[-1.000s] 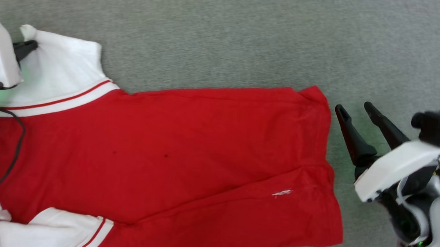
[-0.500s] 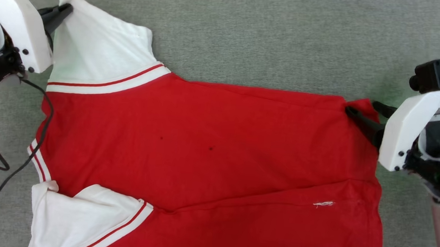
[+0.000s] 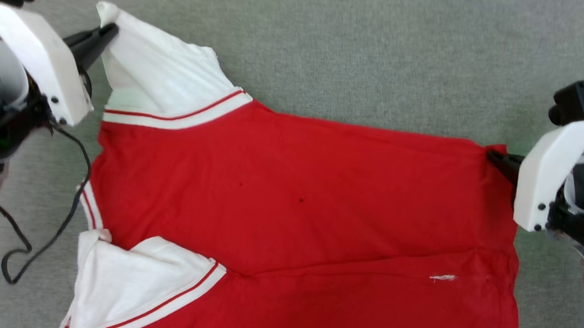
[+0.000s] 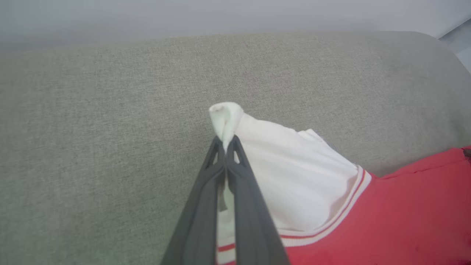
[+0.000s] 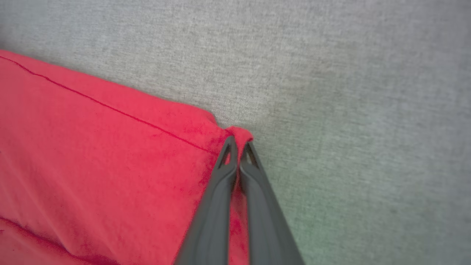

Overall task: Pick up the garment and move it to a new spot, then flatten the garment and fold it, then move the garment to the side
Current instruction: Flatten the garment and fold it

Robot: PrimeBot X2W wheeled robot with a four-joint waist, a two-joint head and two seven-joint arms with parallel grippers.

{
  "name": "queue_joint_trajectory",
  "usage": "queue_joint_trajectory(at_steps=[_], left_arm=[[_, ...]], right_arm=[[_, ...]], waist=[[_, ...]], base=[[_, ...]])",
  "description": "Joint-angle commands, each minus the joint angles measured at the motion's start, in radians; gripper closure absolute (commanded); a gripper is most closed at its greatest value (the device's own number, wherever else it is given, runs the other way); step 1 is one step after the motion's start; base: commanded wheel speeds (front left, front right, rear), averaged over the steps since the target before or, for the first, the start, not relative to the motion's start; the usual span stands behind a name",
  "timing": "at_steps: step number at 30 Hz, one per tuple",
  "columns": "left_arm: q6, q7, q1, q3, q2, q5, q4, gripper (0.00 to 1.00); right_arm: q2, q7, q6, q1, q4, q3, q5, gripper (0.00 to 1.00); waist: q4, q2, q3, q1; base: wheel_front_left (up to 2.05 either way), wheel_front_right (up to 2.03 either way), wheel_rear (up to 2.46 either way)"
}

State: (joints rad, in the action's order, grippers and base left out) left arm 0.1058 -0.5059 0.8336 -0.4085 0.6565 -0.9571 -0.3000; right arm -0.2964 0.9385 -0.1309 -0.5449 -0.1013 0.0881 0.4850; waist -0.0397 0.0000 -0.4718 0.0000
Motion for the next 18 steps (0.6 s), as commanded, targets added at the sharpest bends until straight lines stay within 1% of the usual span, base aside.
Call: queue_joint_trajectory(at_steps=[1,6,9,14,18], left_arm=[[0.002,0.017,-0.022,0.009,0.000,-0.004,0.005,1.00],[-0.018,0.089,-0.151,0.041,0.002,-0.034,0.044,1.00],[-0.041,0.134,-0.266,0.061,0.001,-0.057,0.087,1.00],[-0.088,0.197,-0.504,0.078,-0.009,-0.097,0.149,1.00],[-0.125,0.231,-0.684,0.078,-0.040,-0.141,0.186,1.00]], right_arm=[[-0.002,-0.012,0.000,0.020,0.009,-0.008,-0.002,1.00],[-0.010,-0.069,0.000,0.101,0.061,-0.051,-0.017,1.00],[-0.001,-0.101,0.001,0.173,0.075,-0.080,-0.018,1.00],[0.021,-0.162,0.001,0.309,0.061,-0.114,-0.008,1.00],[0.042,-0.212,0.000,0.411,0.033,-0.137,0.009,1.00]], waist=[[0.014,0.0000,0.040,0.0000],[0.035,0.0000,0.136,0.0000],[0.048,0.0000,0.195,0.0000],[0.062,0.0000,0.285,0.0000],[0.074,0.0000,0.331,0.0000]], base=[[0.00,0.00,0.00],[0.00,0.00,0.00],[0.00,0.00,0.00],[0.00,0.00,0.00],[0.00,0.00,0.00]])
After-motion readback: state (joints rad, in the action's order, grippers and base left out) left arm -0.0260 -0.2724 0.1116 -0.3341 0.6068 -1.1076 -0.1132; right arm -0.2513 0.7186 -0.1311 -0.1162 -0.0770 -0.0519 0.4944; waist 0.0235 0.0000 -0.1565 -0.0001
